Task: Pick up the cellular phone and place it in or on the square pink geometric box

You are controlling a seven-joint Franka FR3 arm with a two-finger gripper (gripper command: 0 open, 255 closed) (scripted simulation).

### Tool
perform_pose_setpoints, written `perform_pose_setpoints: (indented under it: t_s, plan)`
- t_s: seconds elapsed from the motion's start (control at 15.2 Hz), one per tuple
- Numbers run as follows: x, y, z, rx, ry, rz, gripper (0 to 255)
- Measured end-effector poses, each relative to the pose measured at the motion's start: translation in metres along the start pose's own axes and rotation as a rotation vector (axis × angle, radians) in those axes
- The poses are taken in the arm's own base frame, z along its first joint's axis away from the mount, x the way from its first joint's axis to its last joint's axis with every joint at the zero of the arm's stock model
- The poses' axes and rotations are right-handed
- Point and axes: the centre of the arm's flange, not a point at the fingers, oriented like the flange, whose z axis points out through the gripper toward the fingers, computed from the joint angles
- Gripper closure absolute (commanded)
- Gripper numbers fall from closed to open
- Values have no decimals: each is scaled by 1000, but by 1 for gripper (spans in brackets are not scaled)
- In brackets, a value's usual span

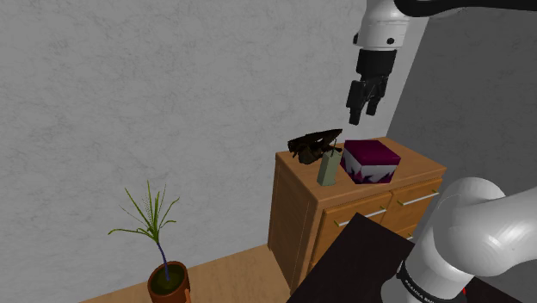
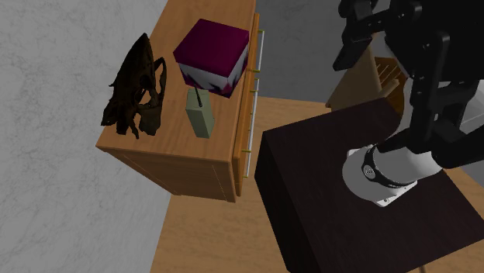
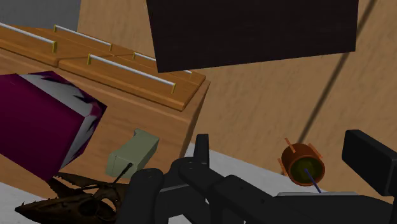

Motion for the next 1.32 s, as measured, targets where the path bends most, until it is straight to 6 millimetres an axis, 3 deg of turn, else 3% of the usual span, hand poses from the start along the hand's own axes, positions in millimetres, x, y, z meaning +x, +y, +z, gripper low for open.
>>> perform_pose_setpoints:
  t_s: [0.13,0.33,1.32]
  plan:
    - [2,5,4,0,0,-10,0]
    - [7,30,23,0,1,-69,0]
    - [72,171,147,0,10,-425,0]
